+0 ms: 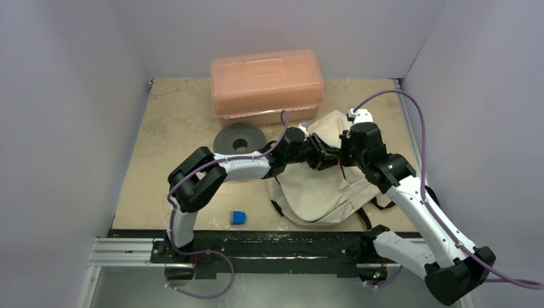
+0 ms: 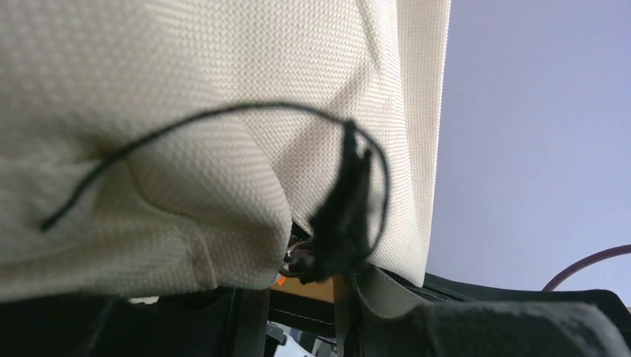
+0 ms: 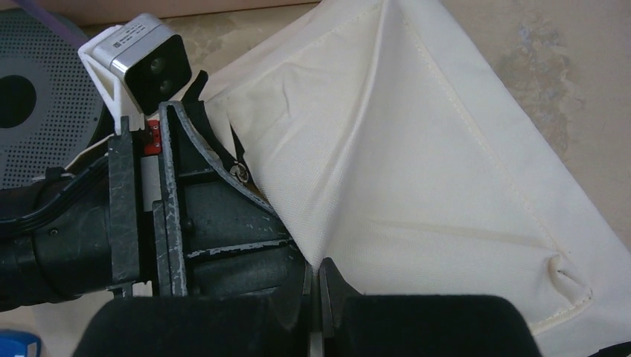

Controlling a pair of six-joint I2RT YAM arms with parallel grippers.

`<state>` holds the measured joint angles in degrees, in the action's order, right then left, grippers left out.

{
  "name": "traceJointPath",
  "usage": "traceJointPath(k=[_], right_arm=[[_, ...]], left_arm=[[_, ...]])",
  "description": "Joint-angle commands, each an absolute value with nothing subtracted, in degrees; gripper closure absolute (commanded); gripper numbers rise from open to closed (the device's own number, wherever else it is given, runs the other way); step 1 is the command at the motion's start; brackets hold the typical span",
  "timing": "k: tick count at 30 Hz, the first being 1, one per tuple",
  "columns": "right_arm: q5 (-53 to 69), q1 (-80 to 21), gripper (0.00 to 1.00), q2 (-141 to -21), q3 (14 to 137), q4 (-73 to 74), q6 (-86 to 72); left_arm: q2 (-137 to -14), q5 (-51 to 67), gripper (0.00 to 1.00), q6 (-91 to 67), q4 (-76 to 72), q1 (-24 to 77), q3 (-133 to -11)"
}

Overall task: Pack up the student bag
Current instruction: Place the personal item in the student bag, then pick up the stationery from the center of the board.

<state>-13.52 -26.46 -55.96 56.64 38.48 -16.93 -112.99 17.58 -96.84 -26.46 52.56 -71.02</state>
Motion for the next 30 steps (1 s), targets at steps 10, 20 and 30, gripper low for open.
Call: traceJointPath(k=[10,20,30], right_arm=[[-11.3,-26.7,1.00,-53.4,57.6,34.4,-17.8],[-12.0,-26.8,1.00,-54.1,57.5,34.3,-16.5],[-12.4,-26.7,1.00,-55.4,56.8,33.6,-15.9]], left_arm=[[-111.7,15.5,0.17,-95.5,-2.4,52.7,-81.9],[-101.4,17.2,0.15,-83.1,4.7,52.5,-74.6],[-82.6,0.7,0.26,-46.5,28.1,52.1,-65.6]])
